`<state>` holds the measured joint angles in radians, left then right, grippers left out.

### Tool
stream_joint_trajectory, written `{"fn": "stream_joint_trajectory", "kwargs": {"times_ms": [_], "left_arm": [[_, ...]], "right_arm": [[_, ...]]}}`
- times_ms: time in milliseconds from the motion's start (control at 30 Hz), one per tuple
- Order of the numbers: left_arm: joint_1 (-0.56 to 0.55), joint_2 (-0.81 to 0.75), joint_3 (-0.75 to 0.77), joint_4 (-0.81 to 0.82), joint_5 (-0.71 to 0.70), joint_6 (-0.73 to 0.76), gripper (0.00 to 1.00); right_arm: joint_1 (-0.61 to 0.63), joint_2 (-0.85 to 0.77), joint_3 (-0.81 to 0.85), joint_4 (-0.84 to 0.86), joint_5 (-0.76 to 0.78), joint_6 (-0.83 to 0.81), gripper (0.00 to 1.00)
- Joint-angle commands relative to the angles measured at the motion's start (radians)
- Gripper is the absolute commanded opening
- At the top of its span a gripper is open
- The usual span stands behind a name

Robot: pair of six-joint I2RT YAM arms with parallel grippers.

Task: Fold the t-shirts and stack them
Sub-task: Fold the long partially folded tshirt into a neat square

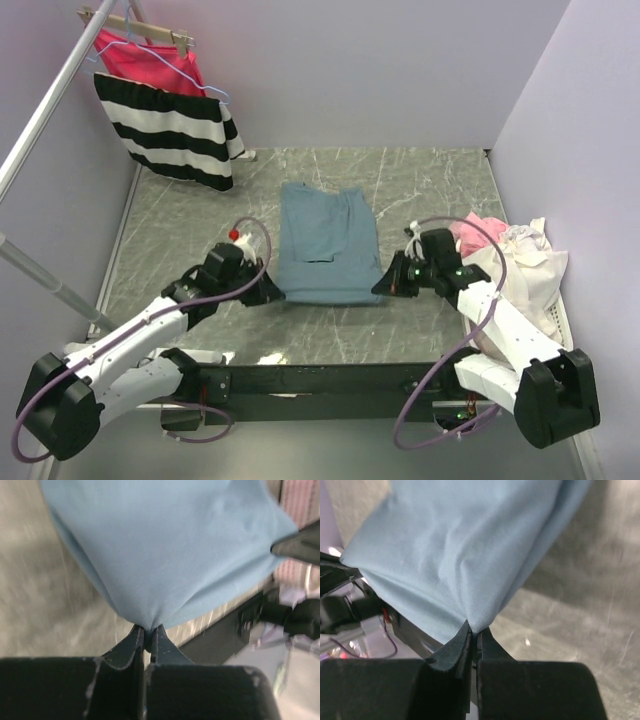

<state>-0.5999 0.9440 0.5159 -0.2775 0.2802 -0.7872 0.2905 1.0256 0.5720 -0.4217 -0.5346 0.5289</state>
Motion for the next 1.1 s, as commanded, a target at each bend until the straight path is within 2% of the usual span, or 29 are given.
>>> {"fn": "stream_joint_trajectory", "kwargs": {"times_ms": [0,67,200,467,567,733,767,800,833,867,900,933,967,1000,1067], "left_arm": [[0.009,0.108,0.209,-0.042,-0.243,0.072,0.01],[0.018,0.182,0.271,-0.011,-0.274,0.124,0.01],[0.061,0.411,0.438,0.063,-0.305,0.196,0.01],[0.204,0.844,0.763,0.152,-0.208,0.284,0.01],[0.235,0.965,0.928,0.173,-0.193,0.301,0.01],[0.287,1.116,1.105,0.208,-0.162,0.307,0.01],[0.305,1.168,1.159,0.216,-0.148,0.309,0.02],[0.314,1.197,1.194,0.213,-0.092,0.324,0.15],[0.321,1.229,1.232,0.189,-0.078,0.332,0.32],[0.327,1.280,1.295,0.175,-0.078,0.336,0.45],[0.330,1.295,1.311,0.170,-0.058,0.350,0.64],[0.331,1.300,1.314,0.176,-0.067,0.348,0.87],[0.333,1.285,1.288,0.205,-0.079,0.348,0.99],[0.334,1.267,1.264,0.227,-0.094,0.347,0.99],[0.334,1.184,1.175,0.305,-0.133,0.351,0.99]], "right_arm": [[-0.007,0.088,0.178,0.027,0.100,-0.043,0.00],[-0.010,0.158,0.280,0.043,0.133,-0.072,0.00],[-0.039,0.405,0.466,0.064,0.147,-0.109,0.00],[-0.086,0.876,0.946,0.026,0.094,-0.147,0.00],[-0.108,1.038,1.129,-0.012,0.067,-0.150,0.00],[-0.137,1.215,1.405,-0.035,0.026,-0.124,0.00],[-0.143,1.273,1.442,-0.031,0.016,-0.122,0.07],[-0.146,1.301,1.477,-0.032,0.024,-0.113,0.23],[-0.149,1.326,1.553,-0.040,0.030,-0.112,0.58],[-0.152,1.353,1.575,-0.032,0.042,-0.124,0.64],[-0.152,1.349,1.573,-0.007,0.070,-0.122,0.79],[-0.152,1.337,1.545,0.013,0.085,-0.138,0.87],[-0.152,1.285,1.515,0.079,0.108,-0.145,0.95],[-0.151,1.250,1.476,0.121,0.129,-0.150,1.00],[-0.151,1.159,1.366,0.200,0.156,-0.162,1.00]]}}
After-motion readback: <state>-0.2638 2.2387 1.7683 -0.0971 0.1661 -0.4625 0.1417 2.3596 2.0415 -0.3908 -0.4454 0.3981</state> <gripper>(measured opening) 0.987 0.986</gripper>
